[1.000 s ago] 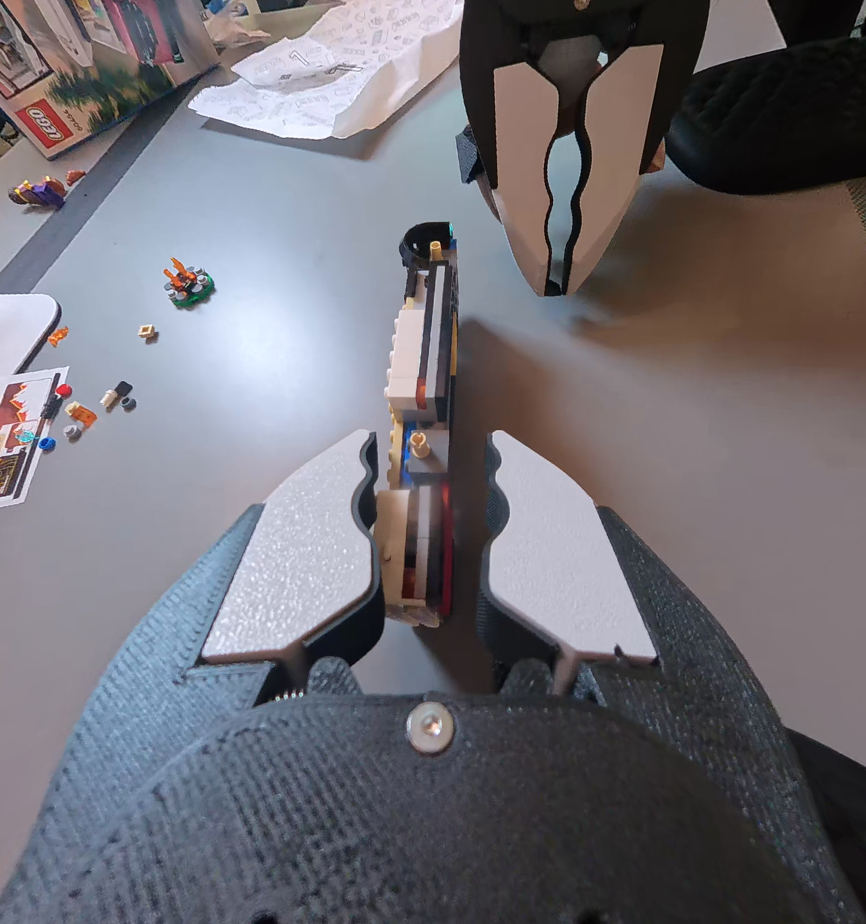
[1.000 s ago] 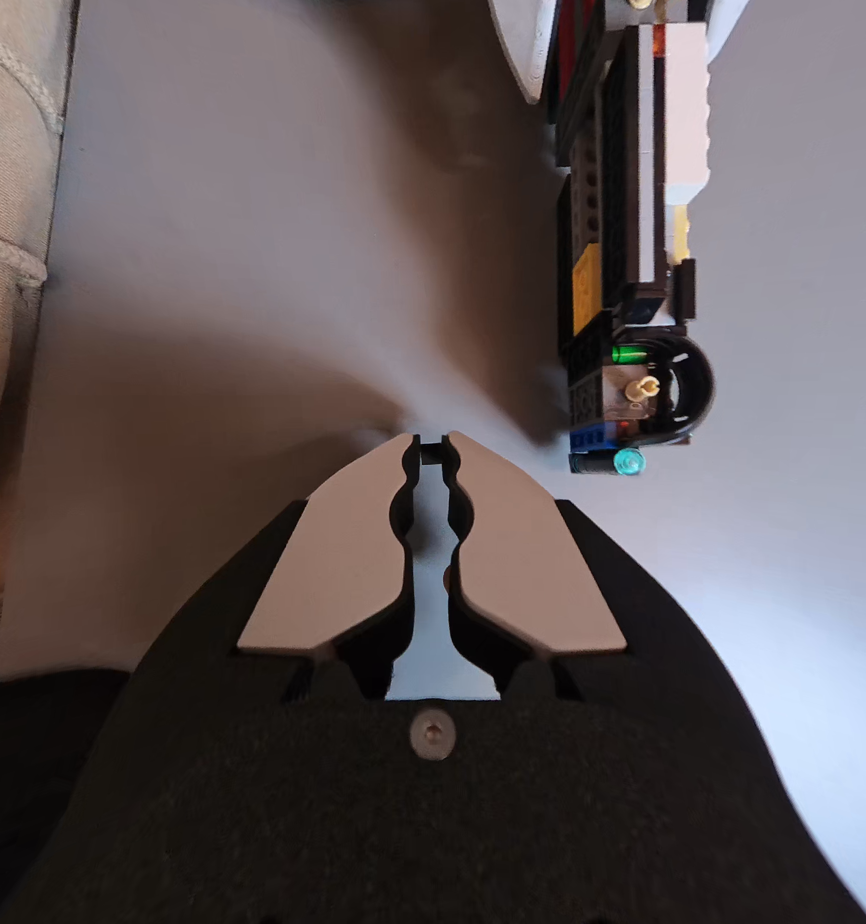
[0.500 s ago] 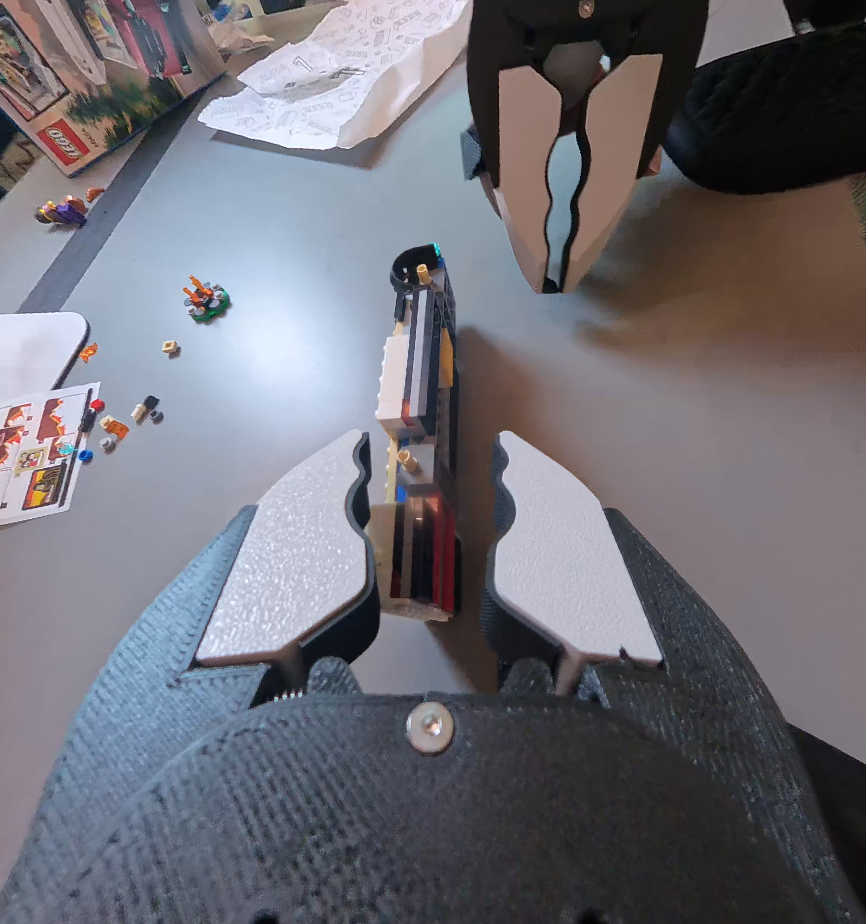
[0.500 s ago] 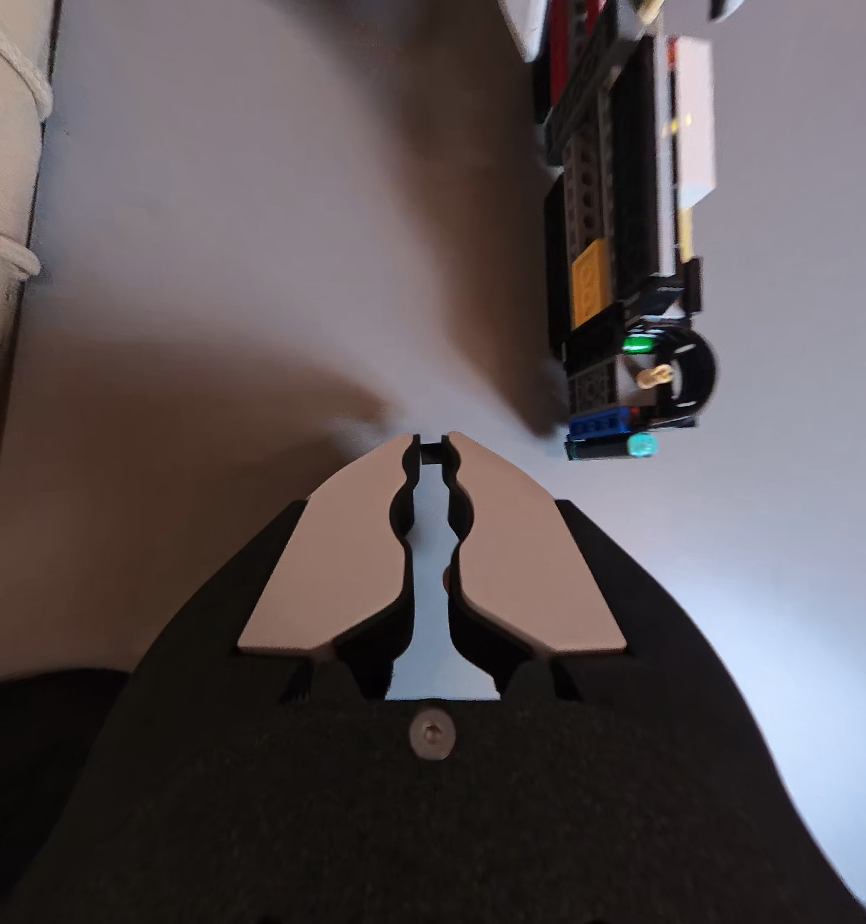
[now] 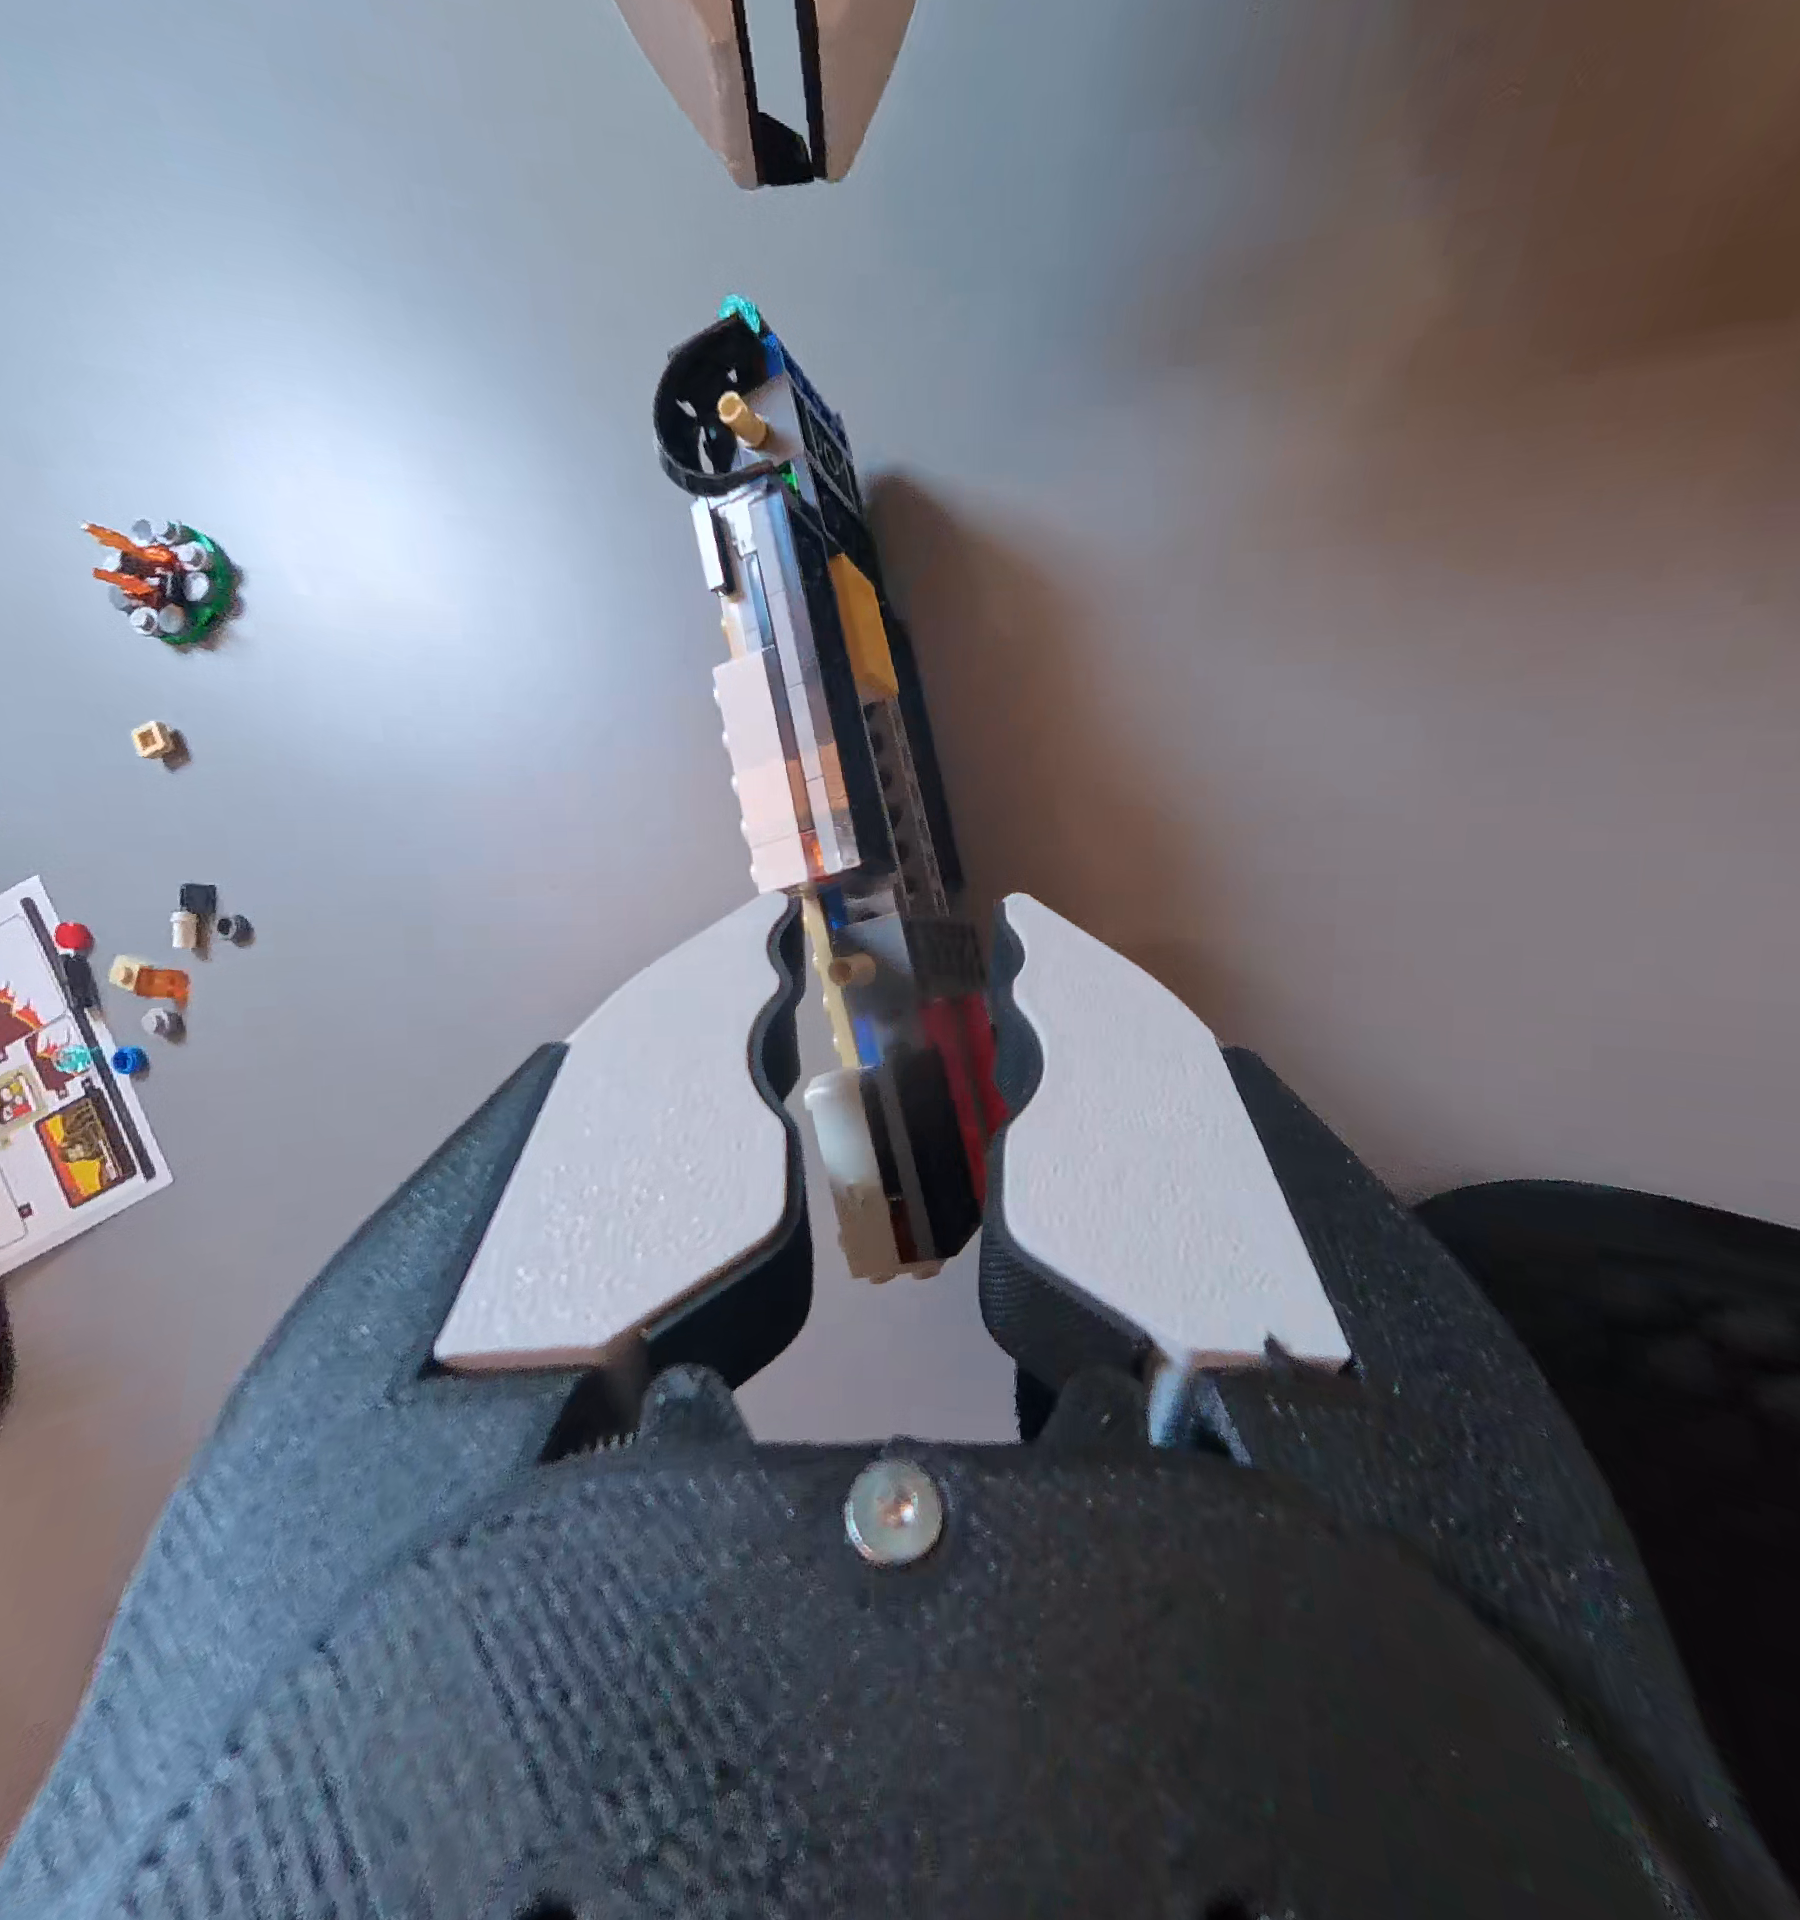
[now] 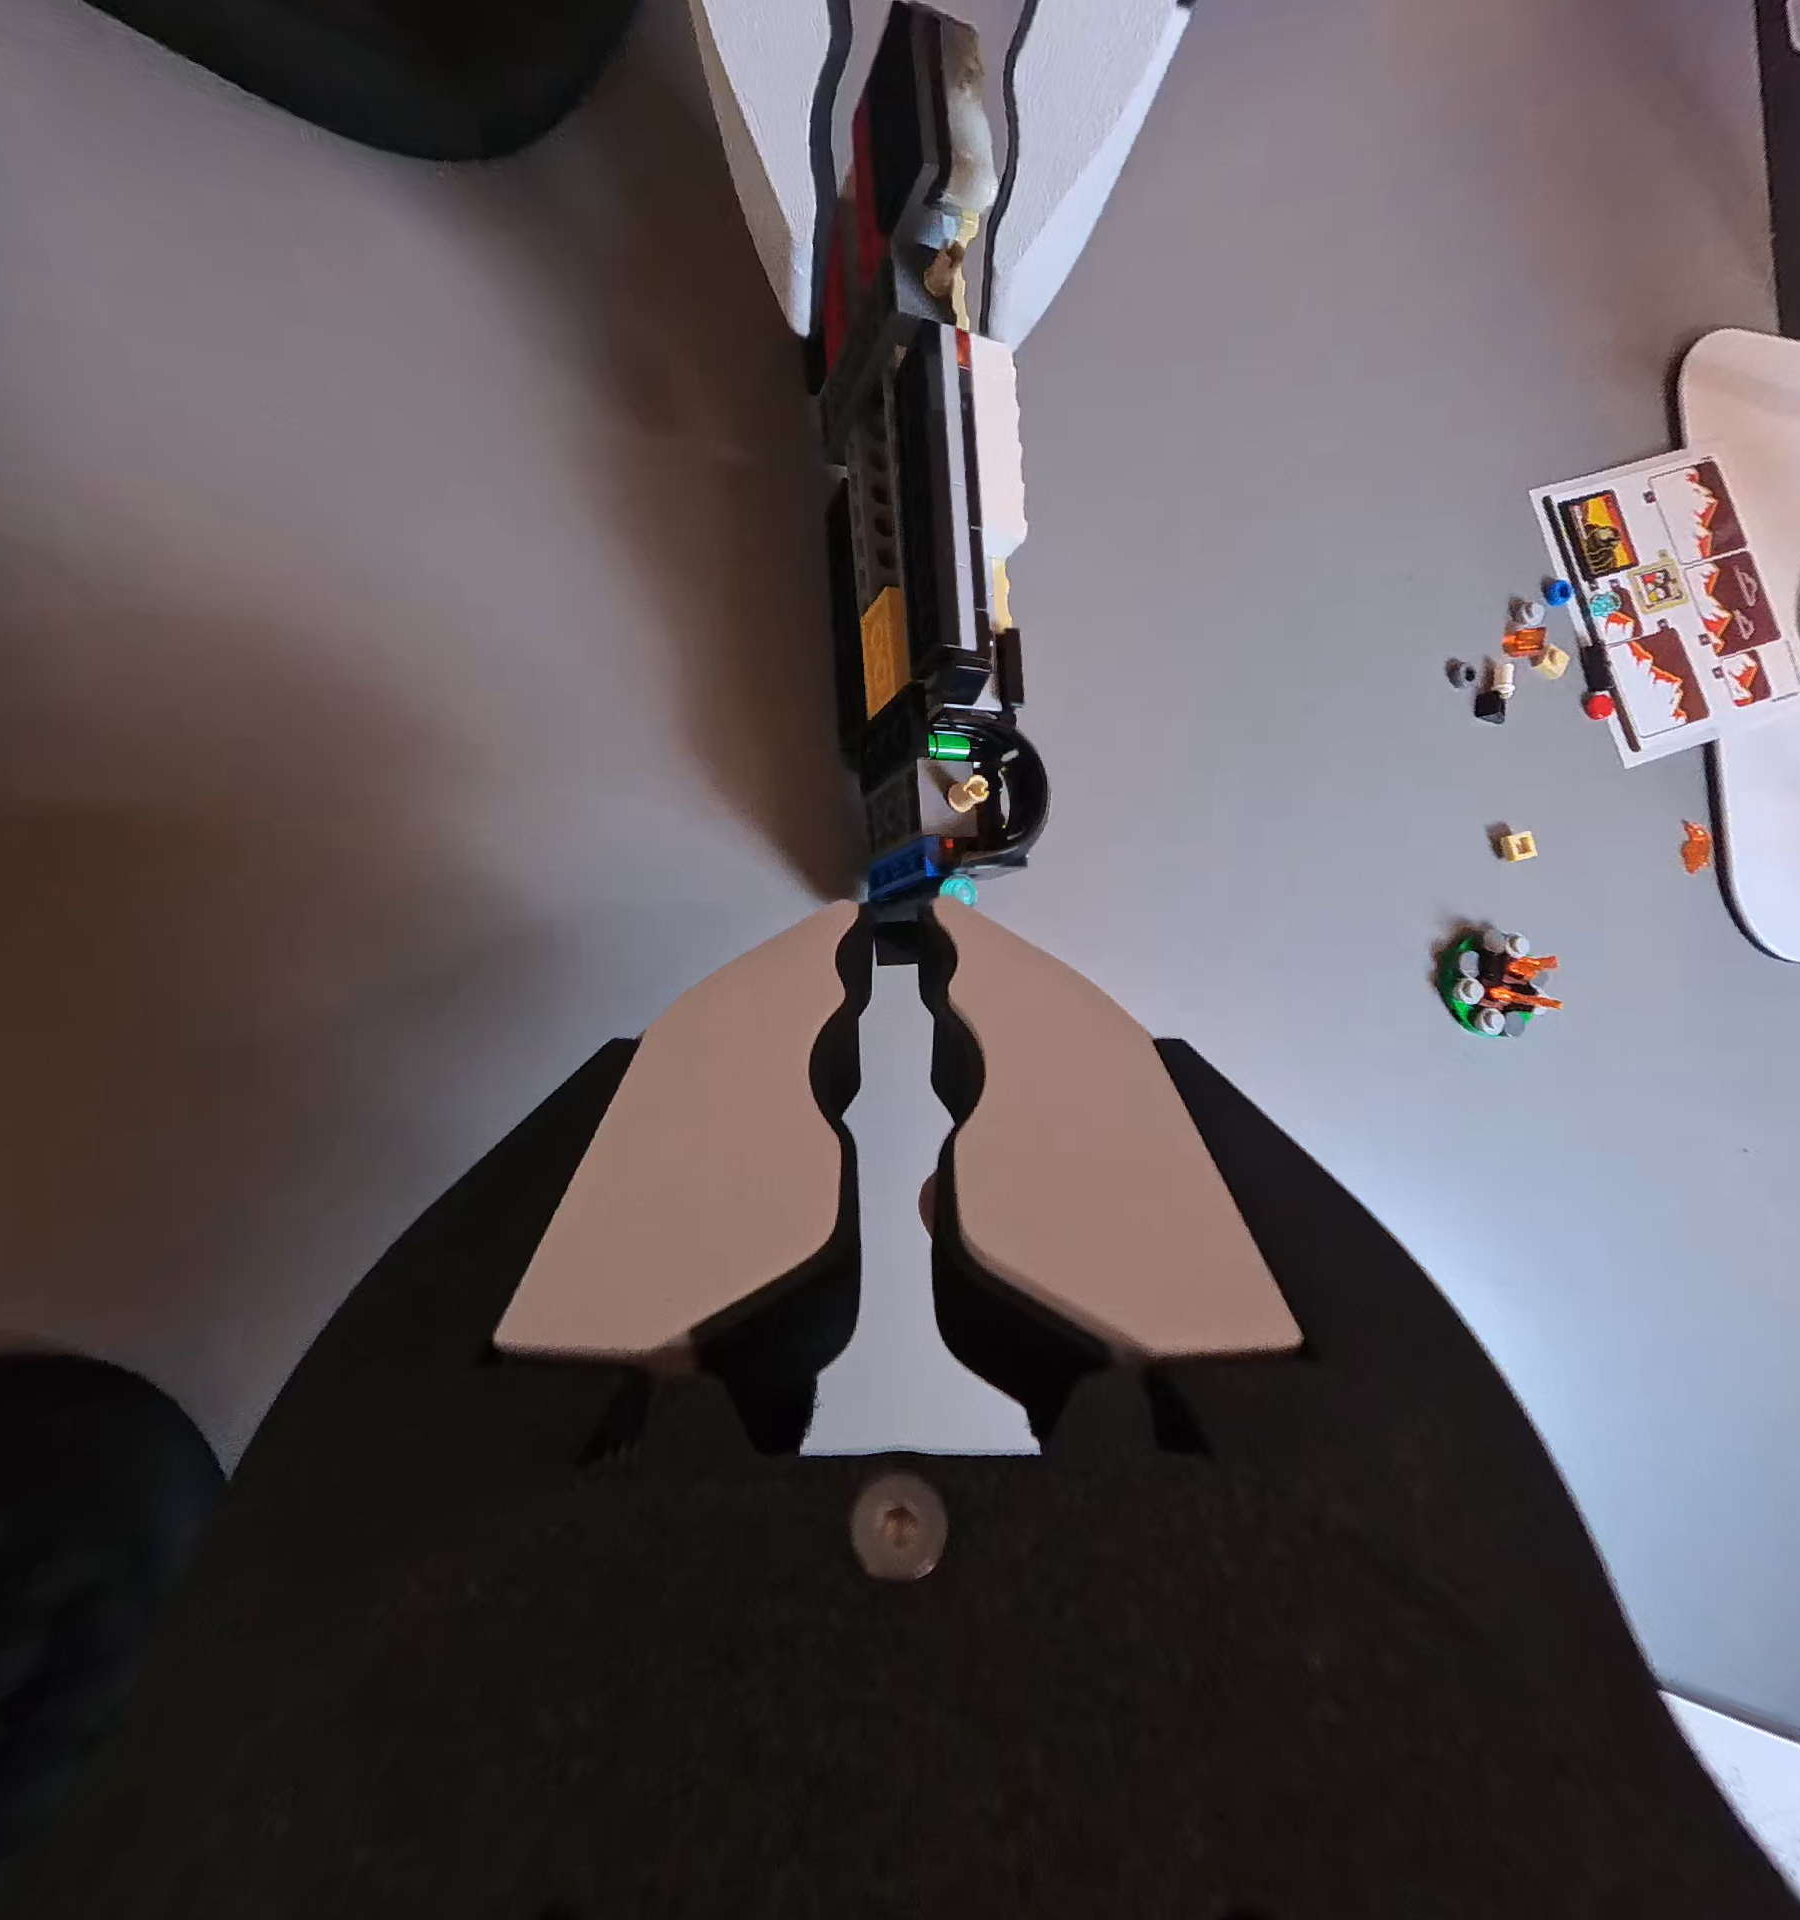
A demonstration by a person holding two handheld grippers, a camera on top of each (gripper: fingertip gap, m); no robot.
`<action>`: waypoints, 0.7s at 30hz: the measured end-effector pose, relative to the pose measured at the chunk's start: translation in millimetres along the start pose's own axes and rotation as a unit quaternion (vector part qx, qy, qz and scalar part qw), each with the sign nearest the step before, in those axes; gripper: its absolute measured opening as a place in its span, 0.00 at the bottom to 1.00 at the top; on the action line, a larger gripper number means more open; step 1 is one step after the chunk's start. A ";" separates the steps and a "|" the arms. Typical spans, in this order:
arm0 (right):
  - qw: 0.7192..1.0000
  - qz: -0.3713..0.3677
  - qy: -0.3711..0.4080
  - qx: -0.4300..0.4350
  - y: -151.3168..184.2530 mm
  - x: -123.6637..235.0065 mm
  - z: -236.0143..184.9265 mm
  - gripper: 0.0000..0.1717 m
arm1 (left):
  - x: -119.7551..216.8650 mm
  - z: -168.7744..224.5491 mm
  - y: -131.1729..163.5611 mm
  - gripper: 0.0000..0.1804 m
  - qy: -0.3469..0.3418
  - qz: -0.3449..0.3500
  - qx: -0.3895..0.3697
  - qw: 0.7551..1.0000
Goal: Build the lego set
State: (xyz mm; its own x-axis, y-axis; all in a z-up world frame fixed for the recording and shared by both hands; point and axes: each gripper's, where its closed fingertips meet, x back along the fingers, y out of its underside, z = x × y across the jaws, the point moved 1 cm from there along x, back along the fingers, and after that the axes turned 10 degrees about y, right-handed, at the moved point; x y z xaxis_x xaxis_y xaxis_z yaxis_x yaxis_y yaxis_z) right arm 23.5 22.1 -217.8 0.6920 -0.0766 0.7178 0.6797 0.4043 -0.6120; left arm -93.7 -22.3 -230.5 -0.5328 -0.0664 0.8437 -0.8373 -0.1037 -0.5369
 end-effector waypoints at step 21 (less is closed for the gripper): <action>0.995 -0.057 -0.067 -0.040 50.6 -14.6 -49.5 0.05 | -5.4 -10.9 7.4 0.13 -0.114 -0.066 0.011 0.991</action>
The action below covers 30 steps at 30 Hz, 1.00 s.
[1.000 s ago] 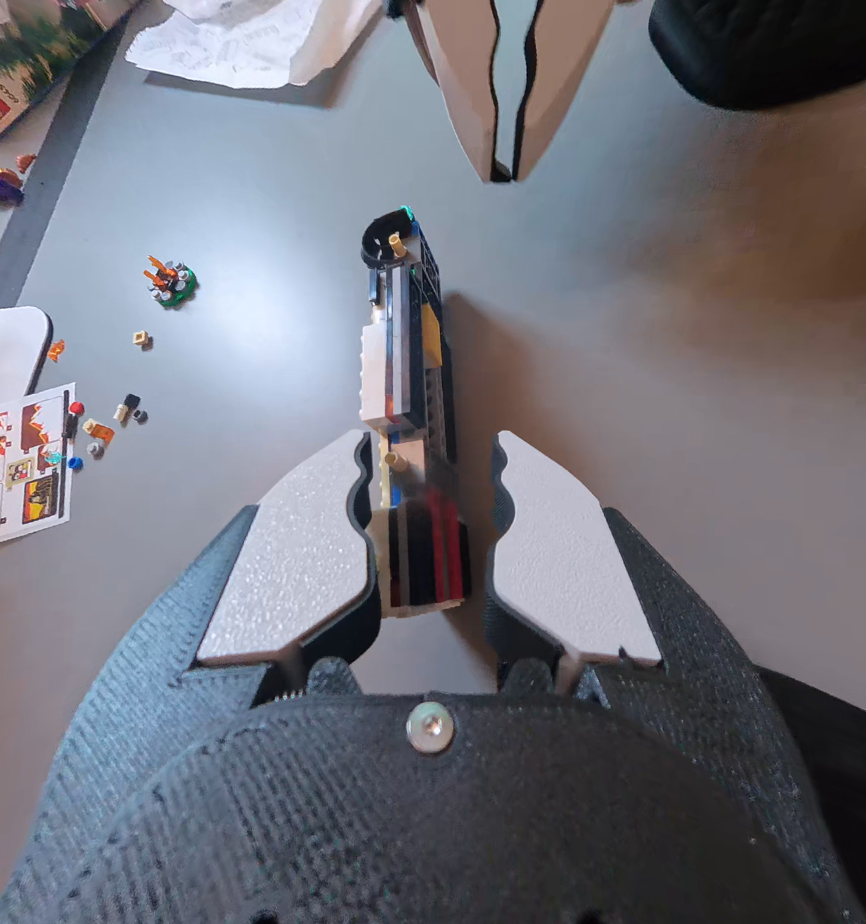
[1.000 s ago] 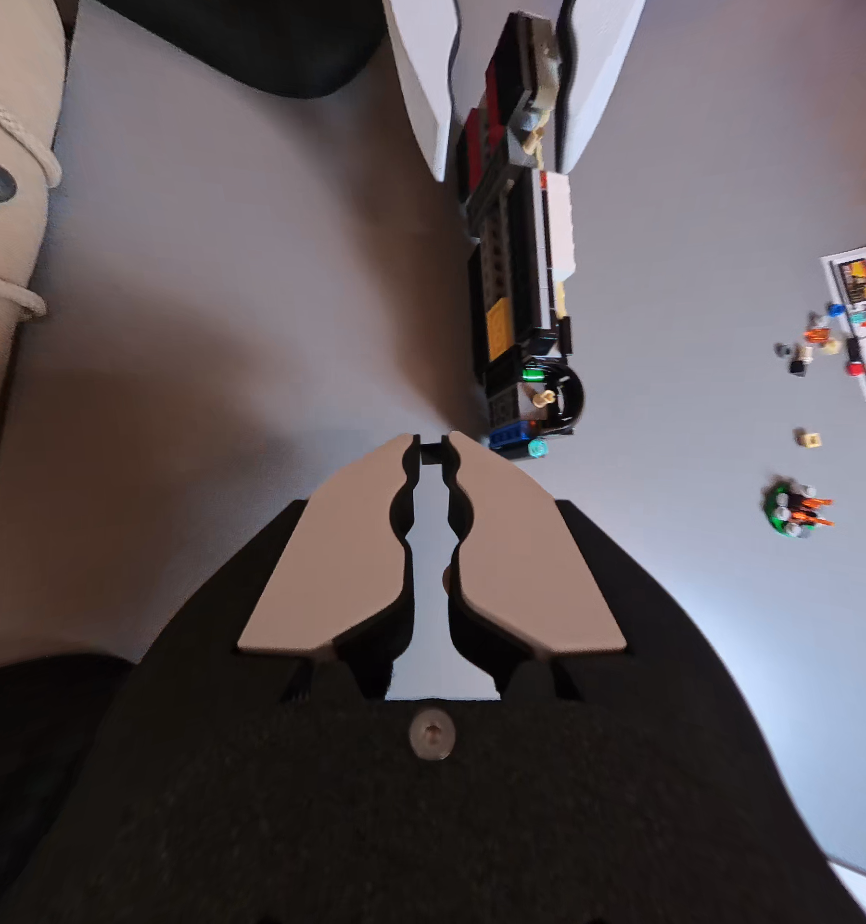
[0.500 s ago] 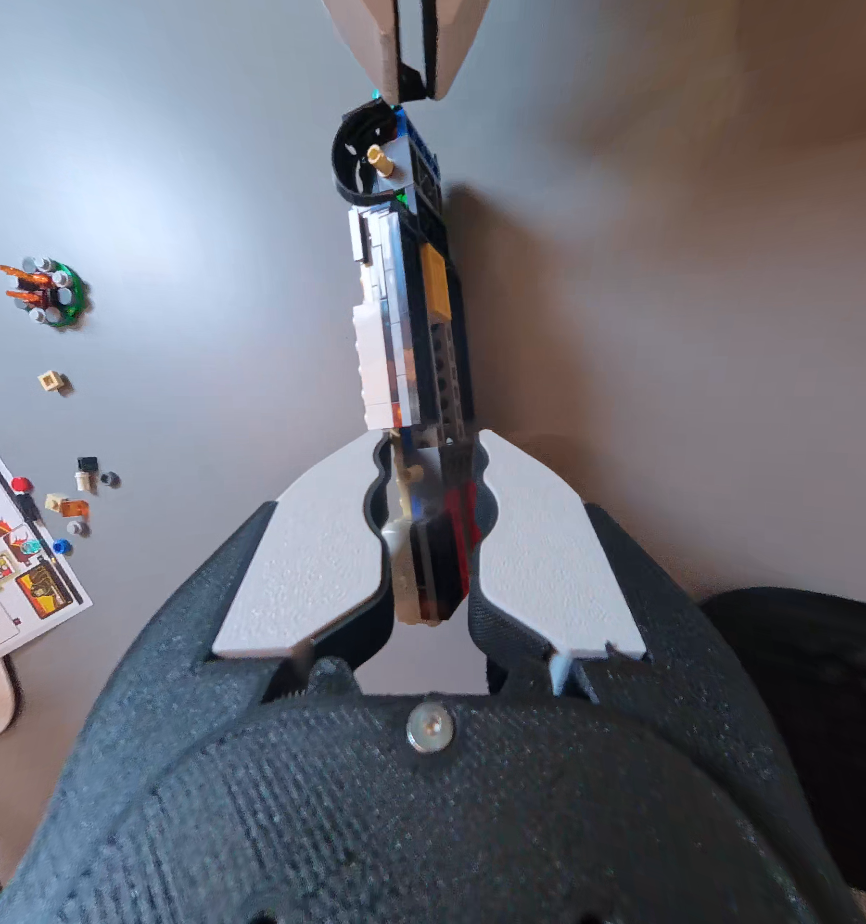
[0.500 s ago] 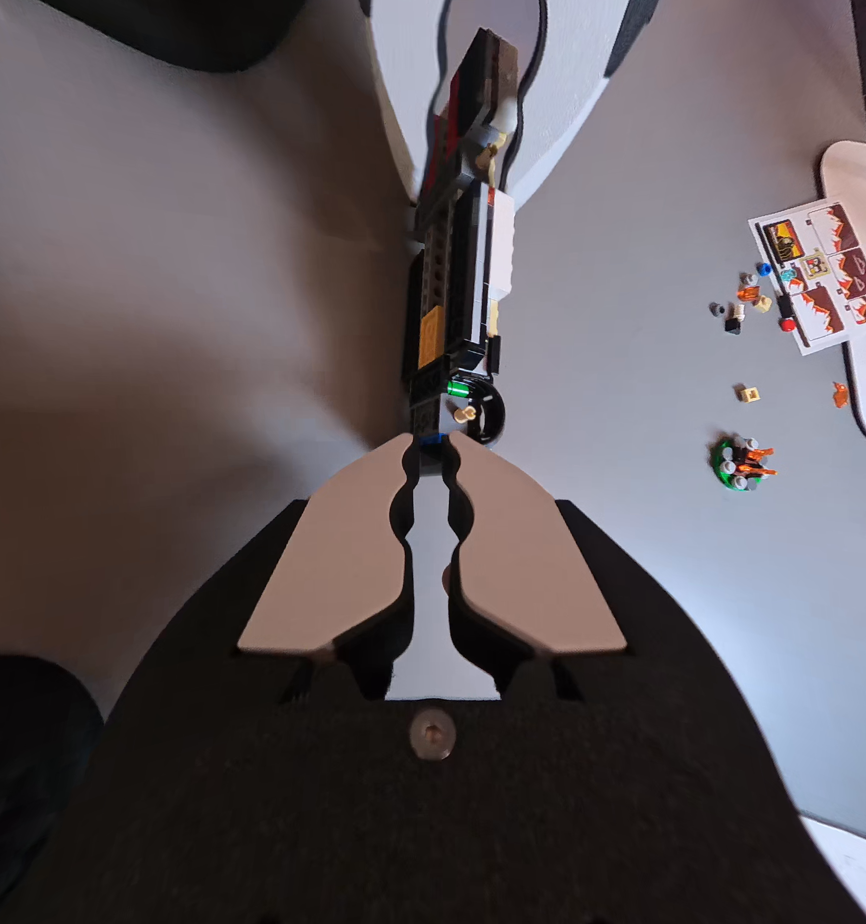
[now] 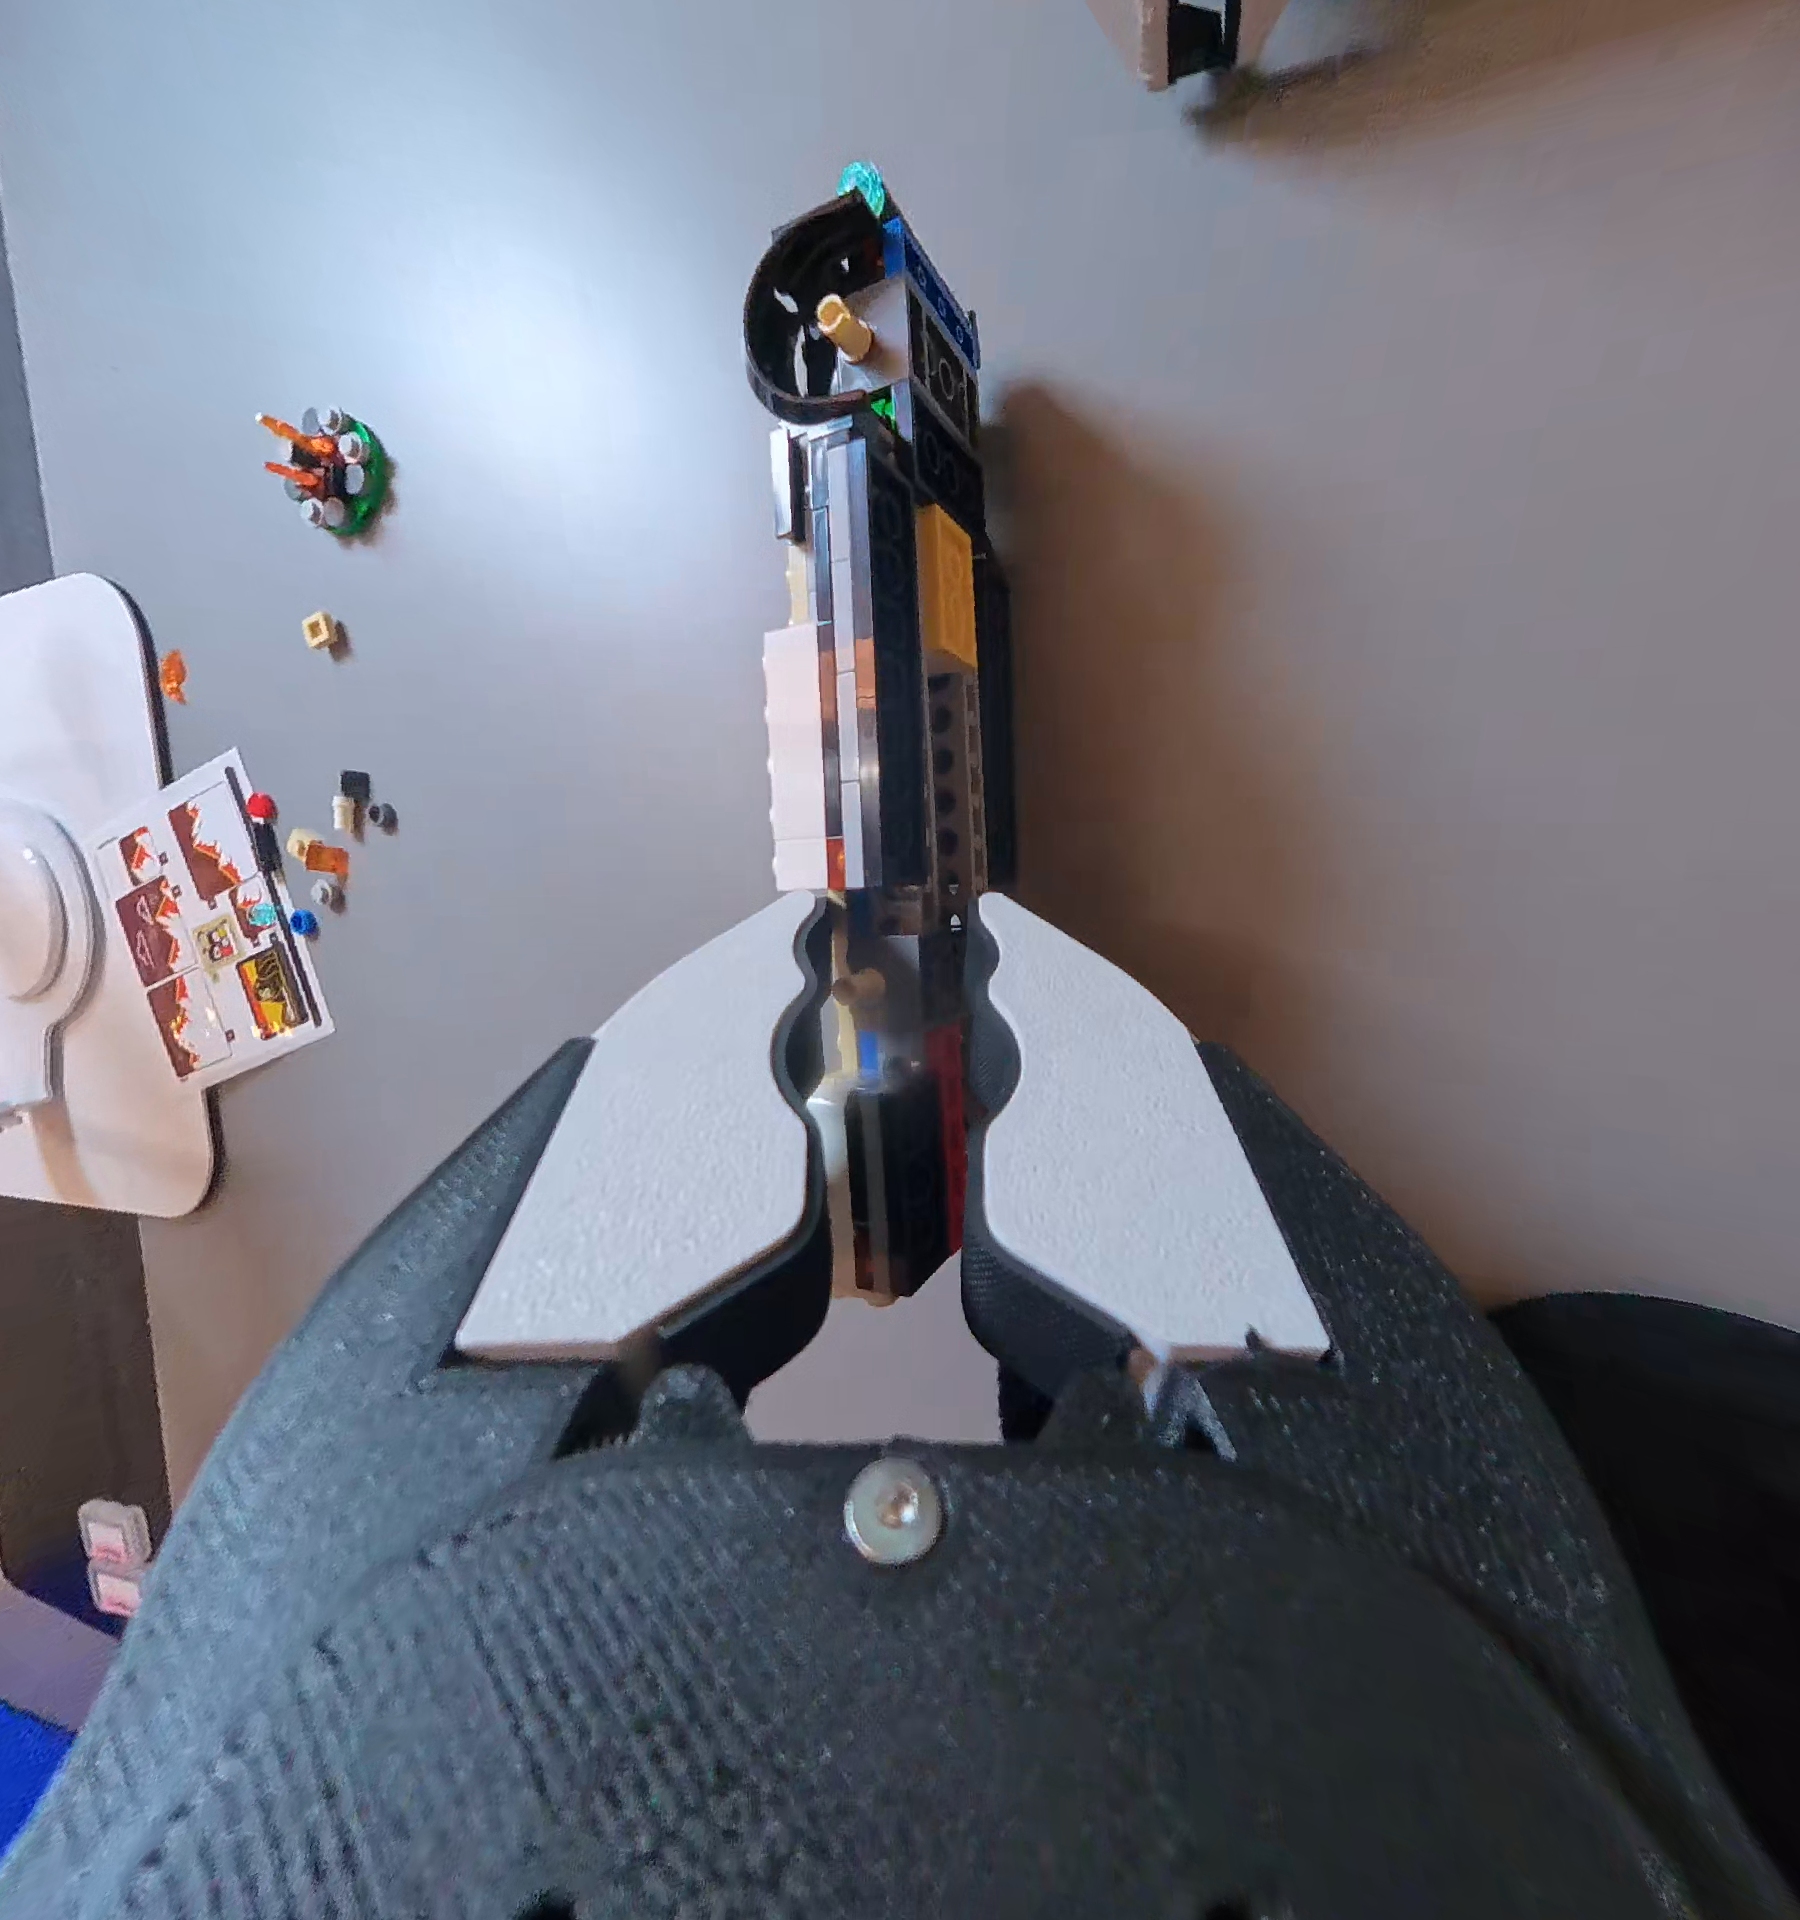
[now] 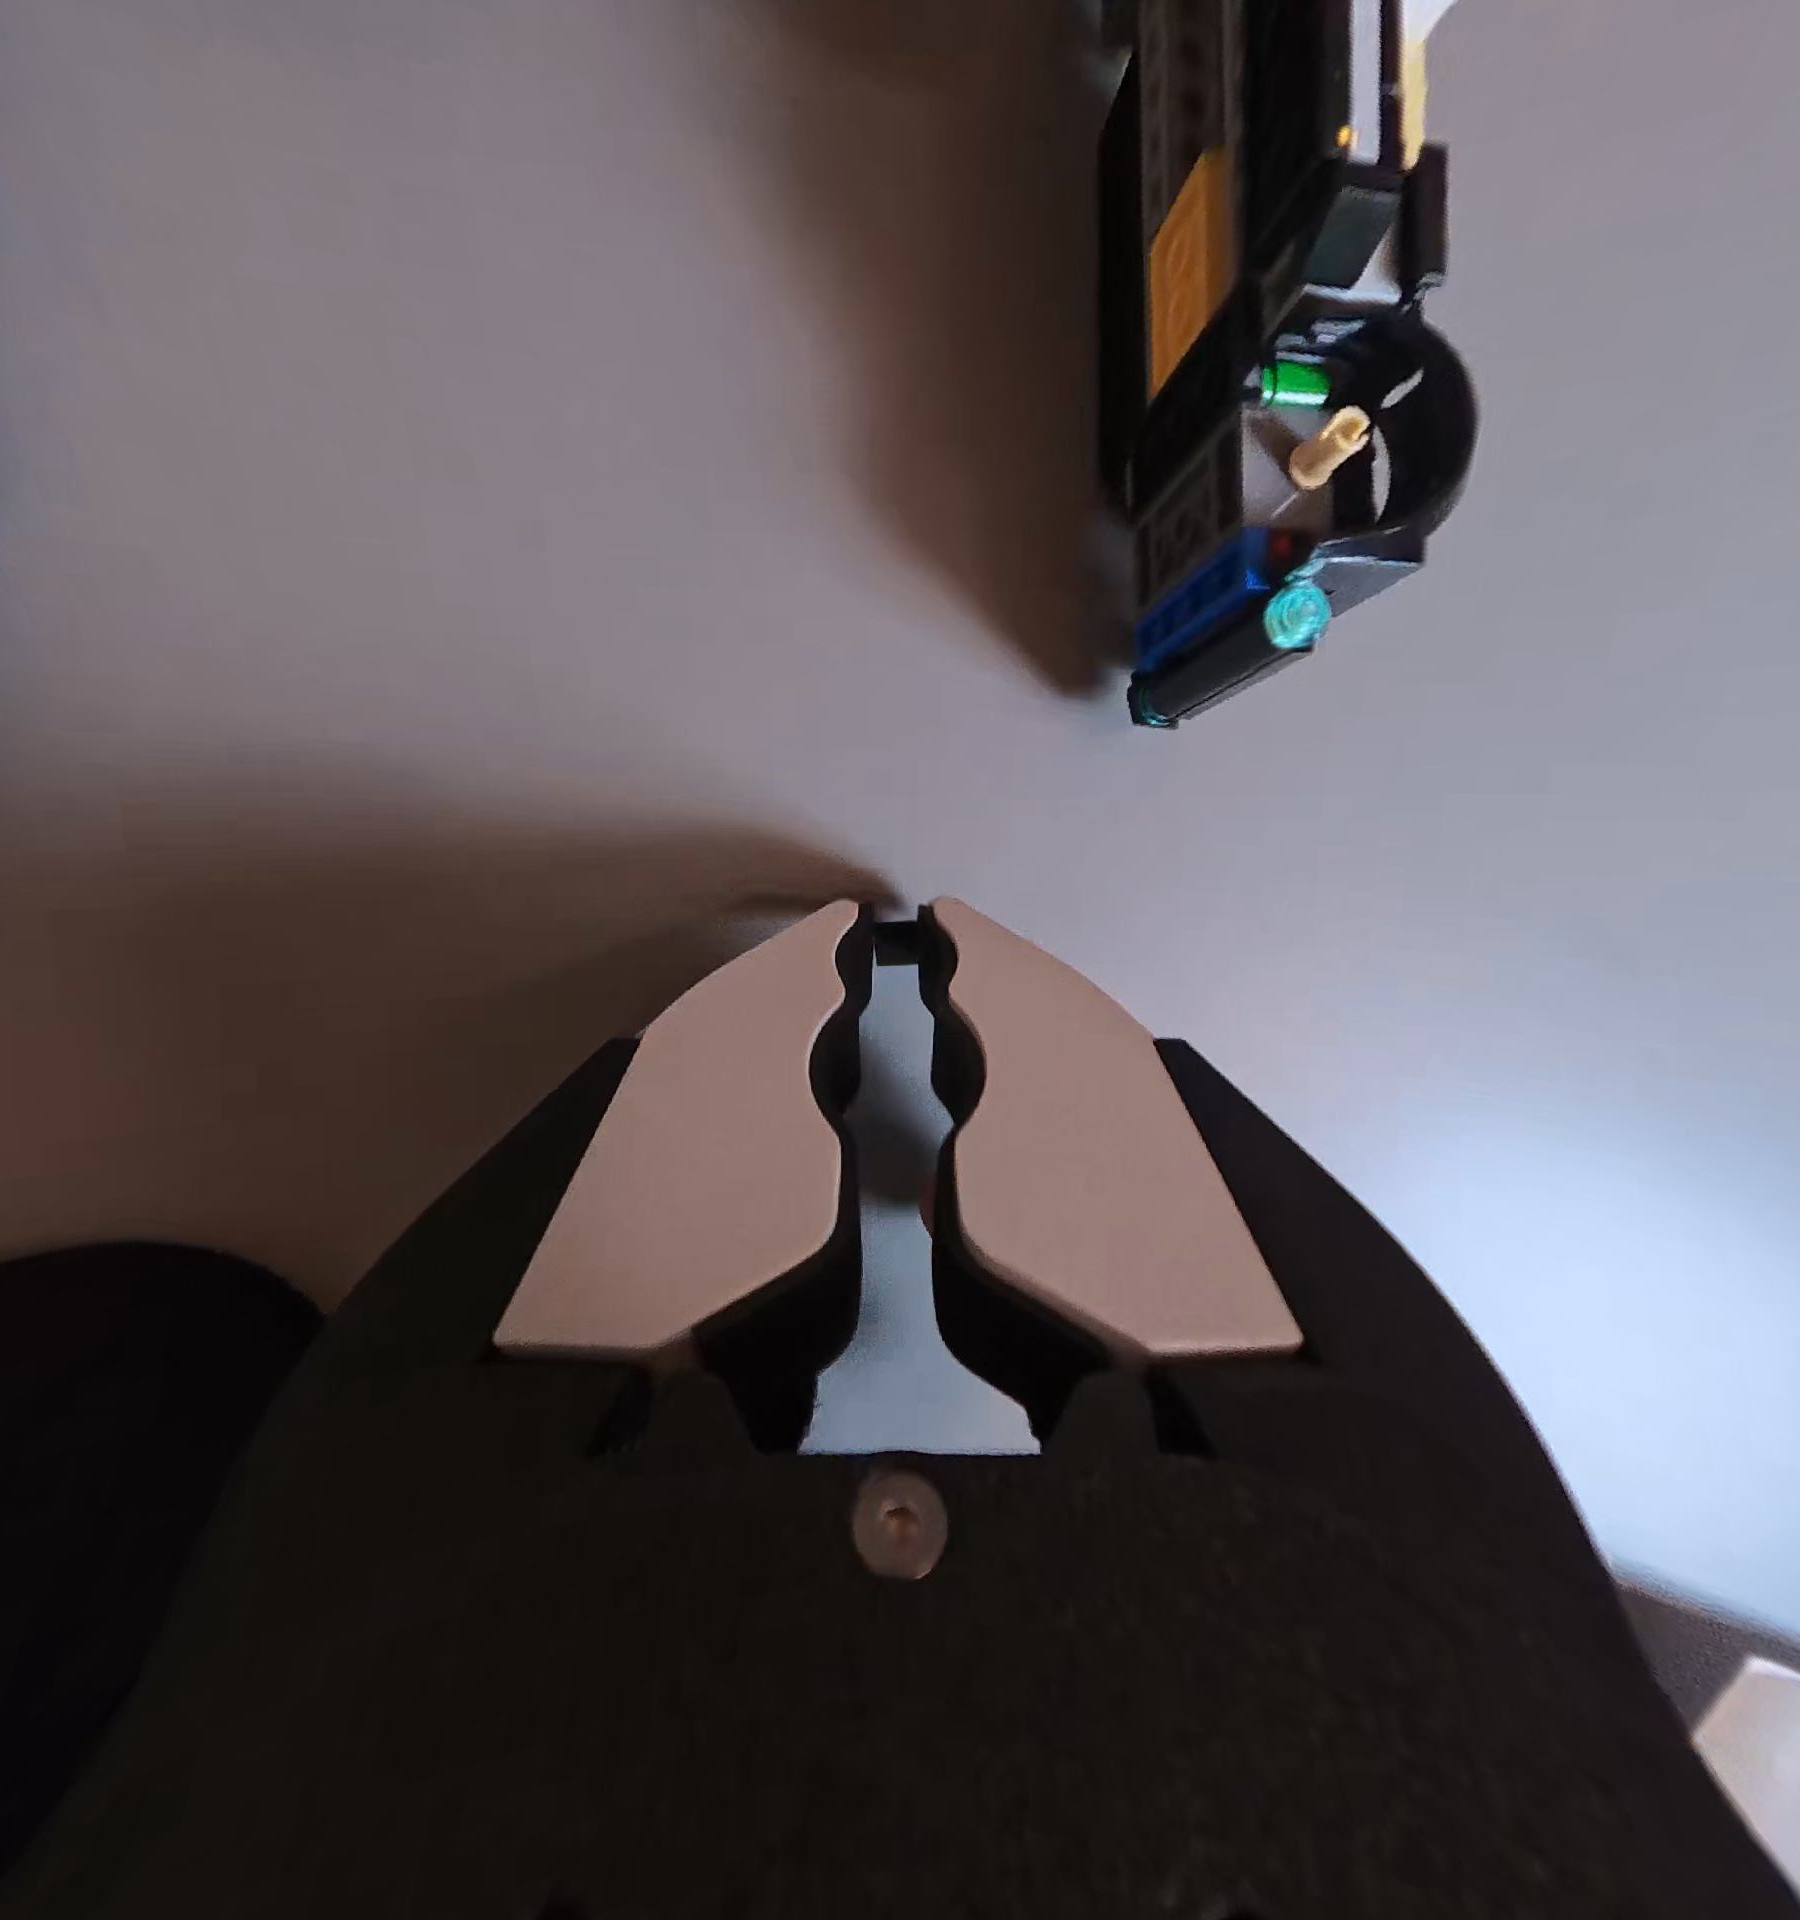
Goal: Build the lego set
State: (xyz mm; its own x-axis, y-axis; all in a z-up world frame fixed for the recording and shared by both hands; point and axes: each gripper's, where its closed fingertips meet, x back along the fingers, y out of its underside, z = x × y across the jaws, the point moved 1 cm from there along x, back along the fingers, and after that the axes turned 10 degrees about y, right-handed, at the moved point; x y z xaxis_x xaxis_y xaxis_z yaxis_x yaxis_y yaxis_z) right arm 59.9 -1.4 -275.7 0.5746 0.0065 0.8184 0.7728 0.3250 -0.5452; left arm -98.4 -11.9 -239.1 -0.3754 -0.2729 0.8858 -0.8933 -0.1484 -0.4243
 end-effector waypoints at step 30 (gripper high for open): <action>0.996 0.089 0.024 0.011 -77.7 -25.5 44.3 0.15 | 18.3 17.9 9.7 0.22 -0.021 0.053 0.027 0.998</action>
State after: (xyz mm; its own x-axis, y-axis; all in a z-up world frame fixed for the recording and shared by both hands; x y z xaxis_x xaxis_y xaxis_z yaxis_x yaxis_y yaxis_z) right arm -26.8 15.1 -246.1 0.7149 0.0215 0.6989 0.6514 0.3430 -0.6768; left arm -109.5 -35.3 -230.3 -0.4547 -0.3301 0.8272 -0.8340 -0.1683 -0.5256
